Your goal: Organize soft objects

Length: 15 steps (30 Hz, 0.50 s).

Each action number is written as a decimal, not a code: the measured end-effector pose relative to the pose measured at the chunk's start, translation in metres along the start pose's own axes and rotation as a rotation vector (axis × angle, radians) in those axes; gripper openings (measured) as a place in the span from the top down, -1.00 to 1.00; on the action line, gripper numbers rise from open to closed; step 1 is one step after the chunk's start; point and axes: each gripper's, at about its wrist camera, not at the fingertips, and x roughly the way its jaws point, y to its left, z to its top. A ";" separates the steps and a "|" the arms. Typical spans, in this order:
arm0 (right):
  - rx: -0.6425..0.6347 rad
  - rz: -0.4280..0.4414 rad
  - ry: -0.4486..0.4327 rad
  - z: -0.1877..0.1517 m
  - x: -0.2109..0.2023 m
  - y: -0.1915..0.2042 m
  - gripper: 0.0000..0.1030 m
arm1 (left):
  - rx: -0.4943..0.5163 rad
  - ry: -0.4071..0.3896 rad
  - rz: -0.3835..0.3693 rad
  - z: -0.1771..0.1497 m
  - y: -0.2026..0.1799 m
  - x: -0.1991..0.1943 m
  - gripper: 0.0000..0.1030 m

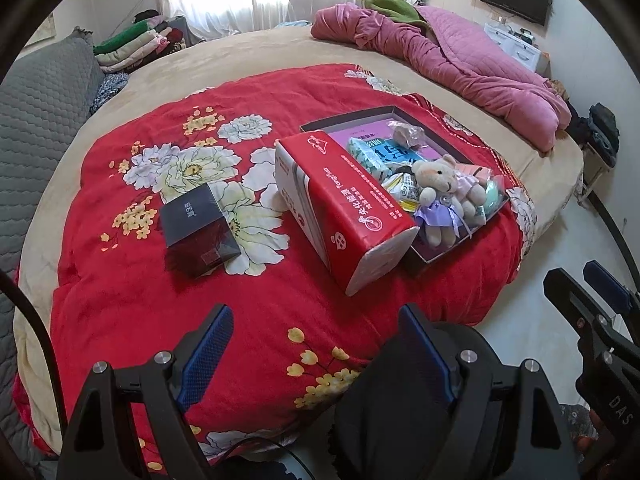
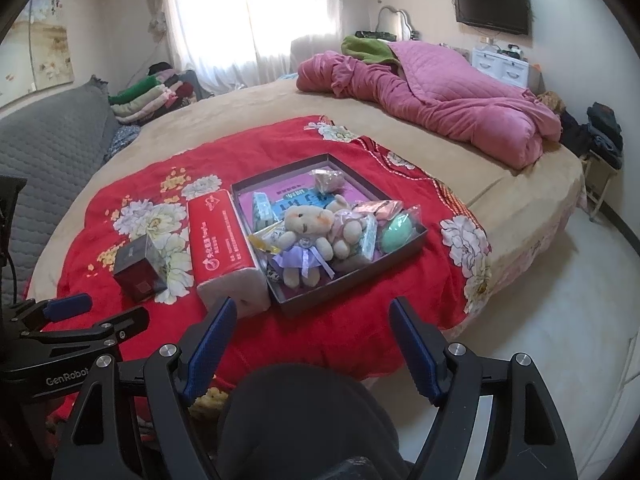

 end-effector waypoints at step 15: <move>0.000 -0.001 0.009 0.000 0.003 0.000 -0.54 | 0.008 0.012 0.004 0.000 -0.004 0.003 -0.63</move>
